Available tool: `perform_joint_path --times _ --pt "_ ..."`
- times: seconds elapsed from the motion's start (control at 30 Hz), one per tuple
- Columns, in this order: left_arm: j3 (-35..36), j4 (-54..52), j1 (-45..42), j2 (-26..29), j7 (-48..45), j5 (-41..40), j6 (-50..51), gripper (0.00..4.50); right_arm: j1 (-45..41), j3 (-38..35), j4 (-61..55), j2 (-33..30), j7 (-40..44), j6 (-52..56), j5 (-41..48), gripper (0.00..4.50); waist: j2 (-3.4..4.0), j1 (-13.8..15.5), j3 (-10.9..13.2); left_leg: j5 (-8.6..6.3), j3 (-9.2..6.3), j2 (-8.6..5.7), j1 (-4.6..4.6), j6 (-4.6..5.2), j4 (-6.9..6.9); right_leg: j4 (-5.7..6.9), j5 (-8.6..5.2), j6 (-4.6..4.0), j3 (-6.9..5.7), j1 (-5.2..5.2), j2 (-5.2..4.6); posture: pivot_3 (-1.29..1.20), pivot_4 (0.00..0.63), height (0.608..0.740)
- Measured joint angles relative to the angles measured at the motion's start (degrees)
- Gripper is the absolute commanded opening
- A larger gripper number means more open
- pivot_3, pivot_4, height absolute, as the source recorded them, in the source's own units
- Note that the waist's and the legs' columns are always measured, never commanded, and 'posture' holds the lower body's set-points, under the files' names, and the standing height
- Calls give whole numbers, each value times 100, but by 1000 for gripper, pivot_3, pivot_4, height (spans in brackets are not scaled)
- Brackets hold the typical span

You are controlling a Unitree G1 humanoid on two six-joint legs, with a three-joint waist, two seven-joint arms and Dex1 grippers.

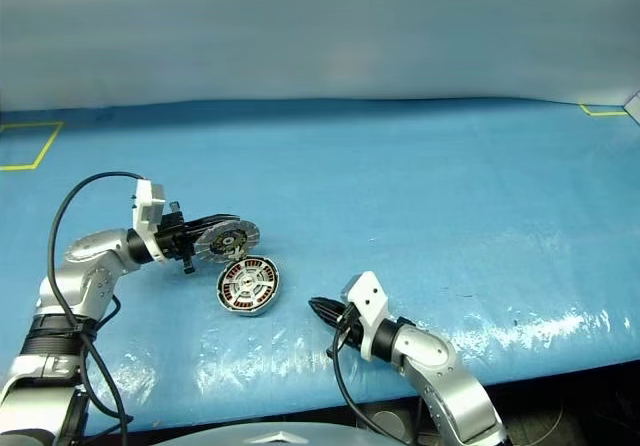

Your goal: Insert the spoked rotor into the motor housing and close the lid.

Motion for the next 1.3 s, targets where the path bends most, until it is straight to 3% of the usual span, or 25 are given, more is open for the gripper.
perform_joint_path --times 0.63,0.97,1.27,1.3 --pt "-261 -1120 946 -71 -220 -57 616 76 -117 2 169 141 -226 -9 -70 0 0 8 0 0 -1 0 1 0 0 1 -1 -1 2 0 -1 0 150 740" --pt "-243 -1129 1137 -180 62 48 357 76 -302 -136 122 328 -548 -15 -67 0 1 40 -1 0 1 0 2 0 3 3 -1 -2 3 1 -1 0 150 740" --pt "171 -1722 1592 -220 424 -190 307 76 -1279 -392 -695 727 -1125 835 218 0 5 22 0 0 -4 2 1 0 2 4 0 -2 2 -2 -2 0 150 740" --pt "266 -1868 1638 -240 500 -262 297 28 -1381 -361 -759 721 -1157 970 217 177 4 40 0 0 -8 1 0 0 2 4 0 -2 -1 -1 -1 0 150 740"
